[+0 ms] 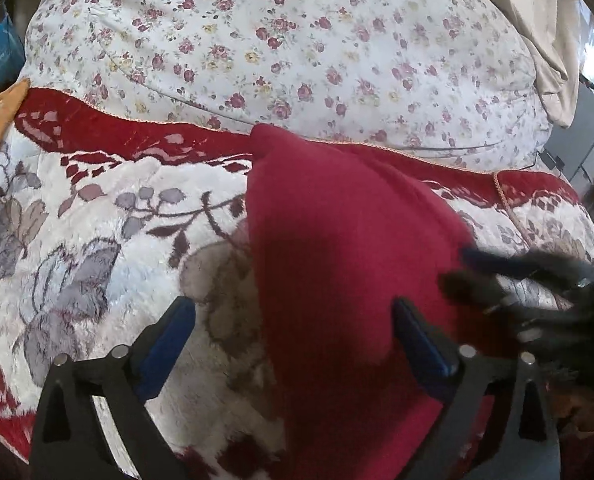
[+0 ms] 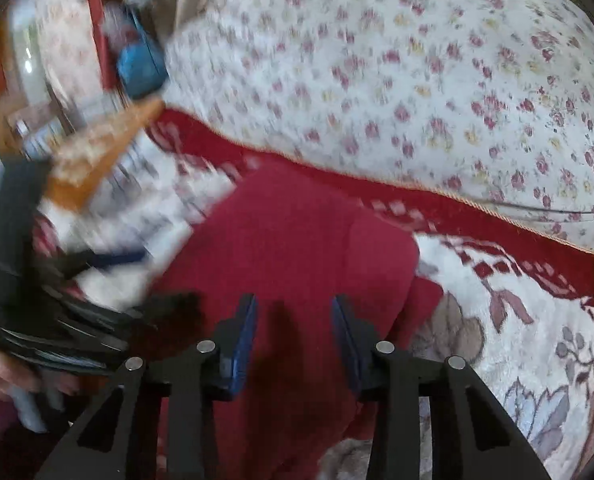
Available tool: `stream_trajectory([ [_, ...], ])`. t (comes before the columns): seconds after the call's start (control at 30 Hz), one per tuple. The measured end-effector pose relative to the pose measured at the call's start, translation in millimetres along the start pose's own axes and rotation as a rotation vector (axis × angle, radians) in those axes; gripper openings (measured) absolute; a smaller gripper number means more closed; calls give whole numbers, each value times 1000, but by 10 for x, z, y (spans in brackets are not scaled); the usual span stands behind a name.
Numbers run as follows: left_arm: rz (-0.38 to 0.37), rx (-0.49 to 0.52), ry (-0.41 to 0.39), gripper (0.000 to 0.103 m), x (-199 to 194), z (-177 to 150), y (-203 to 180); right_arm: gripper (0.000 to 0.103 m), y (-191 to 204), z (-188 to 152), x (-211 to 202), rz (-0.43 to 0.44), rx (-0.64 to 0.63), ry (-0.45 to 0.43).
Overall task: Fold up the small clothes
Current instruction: 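Withdraw both grippers from the folded sweater and hold them open above it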
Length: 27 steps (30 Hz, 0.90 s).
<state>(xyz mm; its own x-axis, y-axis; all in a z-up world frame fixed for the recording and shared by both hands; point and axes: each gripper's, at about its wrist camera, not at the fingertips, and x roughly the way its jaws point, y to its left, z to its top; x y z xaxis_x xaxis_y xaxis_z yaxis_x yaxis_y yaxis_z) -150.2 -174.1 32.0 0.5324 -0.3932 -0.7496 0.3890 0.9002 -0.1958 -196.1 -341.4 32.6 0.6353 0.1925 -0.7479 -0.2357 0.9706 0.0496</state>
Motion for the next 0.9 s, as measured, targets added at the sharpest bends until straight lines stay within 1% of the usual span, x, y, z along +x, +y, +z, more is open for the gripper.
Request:
stream_trajectory([
  [0.03, -10, 6, 4, 101, 27, 8, -1, 39, -41, -60, 90, -2, 14, 24],
  [0.1, -9, 20, 6, 101, 25, -18, -1, 39, -88, -139, 111, 9, 52, -6],
  [0.17, 0, 35, -13, 101, -26, -10, -30, 40, -31, -135, 72, -17, 26, 0],
  [0.23, 9, 36, -43, 101, -100, 9, -37, 41, 23, -123, -35, -37, 1, 3],
  [0.3, 12, 28, -72, 101, -177, 25, -29, 48, 64, -145, -187, -25, 7, -10],
  [0.33, 14, 24, -84, 101, -211, 29, -20, 49, 81, -178, -276, -14, 10, -21],
  [0.37, 23, 23, -91, 101, -235, 28, -11, 50, 99, -217, -331, -10, 12, -25],
  [0.43, 42, 25, -88, 101, -236, 22, -2, 52, 167, -296, -360, -33, -1, -15],
  [0.53, 69, 27, -82, 101, -236, -2, 13, 53, 274, -443, -261, -109, -46, 23],
  [0.6, 87, 33, -89, 101, -245, -16, 11, 53, 348, -491, -235, -152, -75, 14],
  [0.63, 107, 42, -94, 101, -246, -29, 11, 53, 378, -491, -249, -161, -80, 15],
  [0.73, 143, 62, -106, 101, -264, -52, 0, 56, 352, -439, -389, -126, -31, 4],
  [0.8, 154, 63, -112, 101, -287, -53, 2, 67, 305, -389, -519, -120, 17, -34],
  [0.83, 160, 58, -115, 101, -297, -52, 10, 70, 276, -358, -591, -129, 46, -62],
  [0.87, 161, 53, -116, 101, -301, -49, 17, 76, 248, -326, -634, -140, 71, -79],
  [0.9, 158, 46, -116, 101, -305, -45, 25, 78, 223, -306, -668, -149, 98, -93],
])
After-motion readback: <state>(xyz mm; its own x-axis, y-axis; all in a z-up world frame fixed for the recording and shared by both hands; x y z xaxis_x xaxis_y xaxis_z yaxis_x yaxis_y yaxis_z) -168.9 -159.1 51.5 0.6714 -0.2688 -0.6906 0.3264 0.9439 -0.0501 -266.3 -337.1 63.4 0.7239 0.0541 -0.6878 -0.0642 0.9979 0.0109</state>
